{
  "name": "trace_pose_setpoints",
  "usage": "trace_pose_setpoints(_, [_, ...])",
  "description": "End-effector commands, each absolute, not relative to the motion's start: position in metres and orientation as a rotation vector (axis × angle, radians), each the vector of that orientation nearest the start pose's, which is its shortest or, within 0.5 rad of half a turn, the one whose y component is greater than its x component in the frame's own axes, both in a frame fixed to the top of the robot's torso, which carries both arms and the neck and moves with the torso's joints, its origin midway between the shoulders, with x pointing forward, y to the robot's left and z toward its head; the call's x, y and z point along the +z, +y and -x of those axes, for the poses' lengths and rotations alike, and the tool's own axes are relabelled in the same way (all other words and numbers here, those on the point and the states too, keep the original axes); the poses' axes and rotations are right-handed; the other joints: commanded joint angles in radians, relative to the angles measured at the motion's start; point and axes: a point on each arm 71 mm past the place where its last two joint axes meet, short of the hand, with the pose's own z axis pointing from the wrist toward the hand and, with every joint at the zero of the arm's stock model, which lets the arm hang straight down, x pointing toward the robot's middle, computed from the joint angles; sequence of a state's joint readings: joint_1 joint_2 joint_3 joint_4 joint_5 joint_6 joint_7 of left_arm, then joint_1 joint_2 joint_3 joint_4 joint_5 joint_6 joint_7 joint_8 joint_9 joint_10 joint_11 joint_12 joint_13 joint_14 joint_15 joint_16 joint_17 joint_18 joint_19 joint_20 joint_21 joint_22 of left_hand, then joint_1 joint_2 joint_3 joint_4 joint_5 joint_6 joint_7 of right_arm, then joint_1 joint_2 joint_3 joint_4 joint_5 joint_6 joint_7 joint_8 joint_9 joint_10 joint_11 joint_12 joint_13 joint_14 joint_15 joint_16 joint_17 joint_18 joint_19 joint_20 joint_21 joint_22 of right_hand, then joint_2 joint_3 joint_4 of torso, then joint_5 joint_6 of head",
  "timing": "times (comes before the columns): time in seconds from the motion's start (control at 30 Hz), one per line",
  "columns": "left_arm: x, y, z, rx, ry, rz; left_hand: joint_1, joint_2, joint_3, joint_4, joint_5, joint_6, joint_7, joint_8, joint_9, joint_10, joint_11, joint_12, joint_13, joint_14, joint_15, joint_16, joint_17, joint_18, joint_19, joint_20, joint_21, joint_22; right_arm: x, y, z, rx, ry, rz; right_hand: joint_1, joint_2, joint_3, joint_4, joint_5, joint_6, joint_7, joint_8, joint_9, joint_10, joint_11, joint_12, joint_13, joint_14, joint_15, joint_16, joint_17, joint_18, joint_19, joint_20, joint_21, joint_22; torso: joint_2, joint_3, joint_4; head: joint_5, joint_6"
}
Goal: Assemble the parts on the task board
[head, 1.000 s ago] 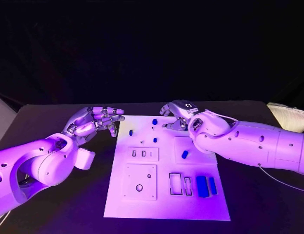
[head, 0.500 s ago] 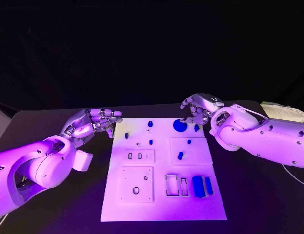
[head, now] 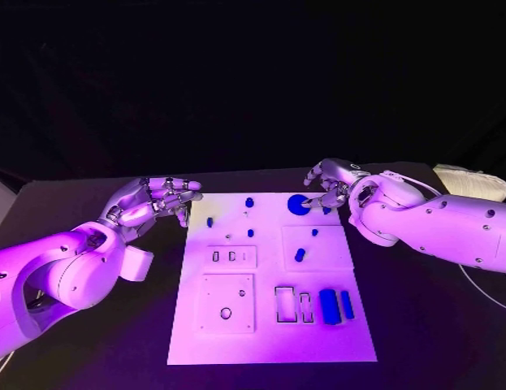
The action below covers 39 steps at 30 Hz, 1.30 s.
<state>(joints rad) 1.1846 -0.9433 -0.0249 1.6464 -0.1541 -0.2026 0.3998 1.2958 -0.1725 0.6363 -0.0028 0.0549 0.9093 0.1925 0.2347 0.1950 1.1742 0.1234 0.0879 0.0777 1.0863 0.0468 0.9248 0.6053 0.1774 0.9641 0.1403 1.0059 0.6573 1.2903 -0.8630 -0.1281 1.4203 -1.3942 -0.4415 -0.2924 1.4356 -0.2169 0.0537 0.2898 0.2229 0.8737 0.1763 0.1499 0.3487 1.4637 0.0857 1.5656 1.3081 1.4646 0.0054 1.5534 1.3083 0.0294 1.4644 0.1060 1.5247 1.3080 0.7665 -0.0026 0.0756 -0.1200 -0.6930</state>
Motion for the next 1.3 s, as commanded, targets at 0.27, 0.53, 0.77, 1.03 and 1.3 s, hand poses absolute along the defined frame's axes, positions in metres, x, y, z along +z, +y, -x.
trace_pose_setpoints(0.27, [-0.166, 0.210, -0.460, -1.676, 1.518, 0.901, 0.001, -0.002, 0.007, 0.000, -0.001, -0.005, 0.000, -0.004, 0.002, -0.006, -0.001, -0.006, 0.000, -0.007, 0.001, 0.005, 0.001, 0.004, -0.002, 0.003, 0.006, 0.001, -0.182, -0.253, -0.515, 0.377, 1.672, -0.102, 0.000, 0.019, 0.007, 0.000, 0.019, 0.013, -0.005, 0.018, 0.006, 0.107, 0.003, 0.005, 0.263, 0.097, 0.007, 0.007, 0.223, -0.019, 0.090, 0.006, 0.013, 0.223, 0.000, -0.0014, -0.0011, 0.002, -0.011])
trace_pose_setpoints(0.53, [-0.166, 0.210, -0.461, -1.675, 1.519, 0.902, 0.001, -0.002, 0.007, 0.000, -0.001, -0.005, 0.000, -0.004, 0.002, -0.006, -0.001, -0.006, 0.000, -0.007, 0.001, 0.005, 0.001, 0.004, -0.002, 0.003, 0.006, 0.001, -0.185, -0.251, -0.516, 0.391, 1.675, -0.109, -0.001, 0.028, 0.022, 0.000, 0.045, 0.035, -0.011, 0.032, 0.010, 0.107, -0.002, 0.005, 0.263, 0.097, 0.003, 0.007, 0.223, -0.021, 0.091, 0.003, 0.017, 0.228, 0.000, 0.0003, -0.0025, 0.002, -0.013])
trace_pose_setpoints(0.77, [-0.166, 0.210, -0.461, -1.671, 1.520, 0.903, 0.002, -0.001, 0.008, -0.001, -0.001, -0.007, 0.001, -0.004, 0.002, -0.008, 0.000, -0.007, 0.000, -0.007, 0.002, 0.005, 0.002, 0.004, -0.003, 0.004, 0.010, 0.004, -0.186, -0.248, -0.517, 0.404, 1.683, -0.113, -0.020, 0.038, 0.036, 0.000, 0.081, 0.054, -0.018, 0.041, 0.012, 0.107, -0.008, 0.005, 0.263, 0.097, -0.002, 0.007, 0.222, -0.020, 0.091, 0.000, 0.017, 0.229, -0.001, -0.0003, -0.0007, 0.000, -0.020])
trace_pose_setpoints(1.03, [-0.166, 0.210, -0.461, -1.671, 1.521, 0.904, 0.001, -0.002, 0.009, -0.001, -0.001, -0.008, 0.002, -0.005, 0.002, -0.009, 0.001, -0.008, 0.000, -0.008, 0.002, 0.006, 0.002, 0.004, -0.004, 0.004, 0.011, 0.004, -0.190, -0.247, -0.520, 0.399, 1.699, -0.113, -0.019, 0.045, 0.046, 0.000, 0.085, 0.063, -0.020, 0.045, 0.012, 0.107, -0.010, 0.005, 0.263, 0.097, -0.004, 0.006, 0.221, -0.020, 0.091, -0.002, 0.017, 0.229, 0.000, 0.0003, -0.0016, 0.002, -0.023])
trace_pose_setpoints(1.3, [-0.166, 0.210, -0.461, -1.669, 1.522, 0.904, 0.001, -0.002, 0.009, -0.001, -0.001, -0.008, 0.002, -0.005, 0.002, -0.009, 0.001, -0.008, 0.000, -0.008, 0.002, 0.006, 0.002, 0.004, -0.004, 0.004, 0.011, 0.004, -0.193, -0.247, -0.520, 0.390, 1.722, -0.106, -0.021, 0.041, 0.048, -0.001, 0.084, 0.063, -0.022, 0.044, 0.012, 0.107, -0.012, 0.005, 0.263, 0.097, -0.005, 0.007, 0.223, -0.021, 0.092, -0.003, 0.021, 0.232, 0.000, 0.0000, -0.0021, 0.003, -0.028])
